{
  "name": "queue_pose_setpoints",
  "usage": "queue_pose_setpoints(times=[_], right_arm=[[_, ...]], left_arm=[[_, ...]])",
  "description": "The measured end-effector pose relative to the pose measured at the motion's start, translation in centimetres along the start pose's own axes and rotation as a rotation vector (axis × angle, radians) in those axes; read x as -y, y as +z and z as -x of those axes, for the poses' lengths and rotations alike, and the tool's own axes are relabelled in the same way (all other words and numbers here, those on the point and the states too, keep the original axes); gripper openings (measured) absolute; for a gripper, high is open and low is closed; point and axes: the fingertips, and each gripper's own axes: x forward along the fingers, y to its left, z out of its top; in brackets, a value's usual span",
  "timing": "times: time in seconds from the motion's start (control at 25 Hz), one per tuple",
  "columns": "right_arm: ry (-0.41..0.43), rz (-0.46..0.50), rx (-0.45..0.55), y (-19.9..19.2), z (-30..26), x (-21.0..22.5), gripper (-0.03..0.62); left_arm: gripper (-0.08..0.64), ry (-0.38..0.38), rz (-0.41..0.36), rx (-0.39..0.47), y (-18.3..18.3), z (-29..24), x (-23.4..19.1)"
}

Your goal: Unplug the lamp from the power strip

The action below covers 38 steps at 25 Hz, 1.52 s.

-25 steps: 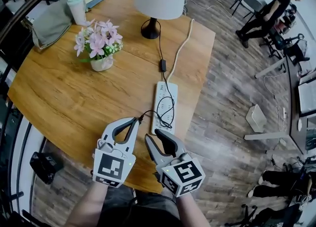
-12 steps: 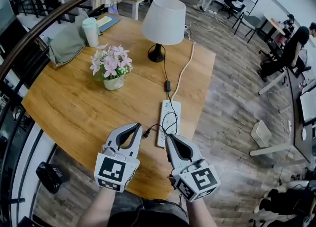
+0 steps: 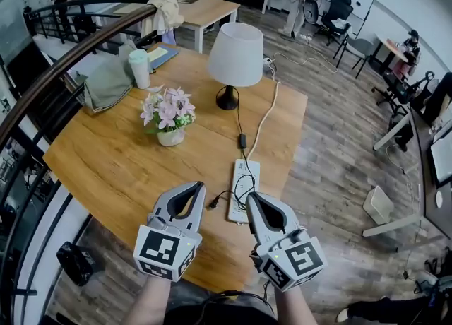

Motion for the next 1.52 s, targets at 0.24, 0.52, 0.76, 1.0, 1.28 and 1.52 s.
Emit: queue_pose_setpoints(times=[0.24,0.52,0.76,1.0,1.28,1.52], right_arm=[[0.022,0.017,0.047,2.3,0.9,-0.3,0.008],[0.055,0.031,0.106,4.7,1.7,-1.4,0.008],[0.095,0.015,0.175,7.0,2.1,-2.4,0.008],[0.108,0.028,0.213,8.0,2.3,-2.3,0.008],[0.099,0.055,0.202,8.2,2.5,-2.1,0.008],[0.104,0.063,0.202,8.4,2.8,-2.0,0.008]], left_arm=[[-0.006,0.016,0.000,0.035,2.5,1.0,0.5],[-0.006,0.015,-0.011,0.077,5.0,1.8,1.6],[-0.006,0.031,-0.030,0.100,6.4,2.5,1.6],[-0.006,0.042,-0.038,0.132,7.6,2.6,1.5],[-0.006,0.041,-0.012,0.161,8.6,2.8,1.5],[-0.006,0.046,-0.001,0.167,8.8,2.8,1.7]])
